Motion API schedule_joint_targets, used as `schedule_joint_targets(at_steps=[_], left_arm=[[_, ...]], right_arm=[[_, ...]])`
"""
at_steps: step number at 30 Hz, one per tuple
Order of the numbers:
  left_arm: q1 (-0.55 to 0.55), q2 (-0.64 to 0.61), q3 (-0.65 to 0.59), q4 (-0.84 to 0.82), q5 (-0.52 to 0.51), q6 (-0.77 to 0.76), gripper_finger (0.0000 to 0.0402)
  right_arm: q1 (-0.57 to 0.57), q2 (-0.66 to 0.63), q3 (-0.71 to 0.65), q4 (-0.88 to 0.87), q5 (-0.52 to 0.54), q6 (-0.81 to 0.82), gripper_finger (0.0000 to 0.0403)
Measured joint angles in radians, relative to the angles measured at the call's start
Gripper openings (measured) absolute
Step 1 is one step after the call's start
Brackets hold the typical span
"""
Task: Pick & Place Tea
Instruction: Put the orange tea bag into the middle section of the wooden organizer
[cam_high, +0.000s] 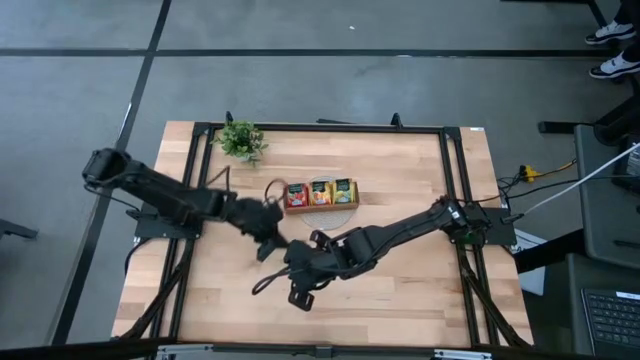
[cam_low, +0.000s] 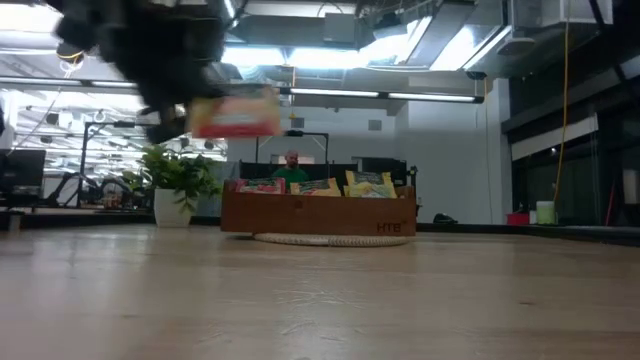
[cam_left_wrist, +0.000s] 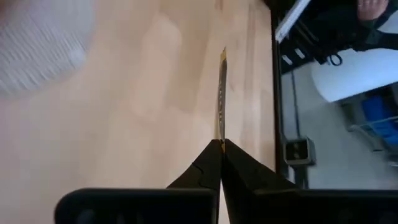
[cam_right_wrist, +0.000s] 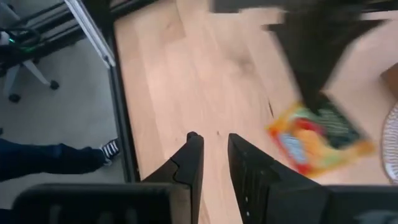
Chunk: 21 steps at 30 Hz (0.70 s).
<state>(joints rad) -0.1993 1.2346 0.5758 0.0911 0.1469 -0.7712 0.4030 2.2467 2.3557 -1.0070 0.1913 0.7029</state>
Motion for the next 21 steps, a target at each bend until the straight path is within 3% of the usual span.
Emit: schedule_joint_targets(at_steps=[11,15,21], left_arm=[[0.378,0.001,0.218,-0.275,0.041,0.408,0.0002],[0.505,0.019,0.247,-0.282,0.129,0.482,0.0002],[0.564,0.089,0.248,-0.280,0.175,0.540,0.0002]], right_arm=[[0.006,-0.056,0.000,0.007,0.021,0.028,0.0077],[0.014,-0.075,0.000,0.003,0.069,0.028,0.0077],[0.027,-0.127,-0.001,-0.001,0.093,0.030,0.0077]])
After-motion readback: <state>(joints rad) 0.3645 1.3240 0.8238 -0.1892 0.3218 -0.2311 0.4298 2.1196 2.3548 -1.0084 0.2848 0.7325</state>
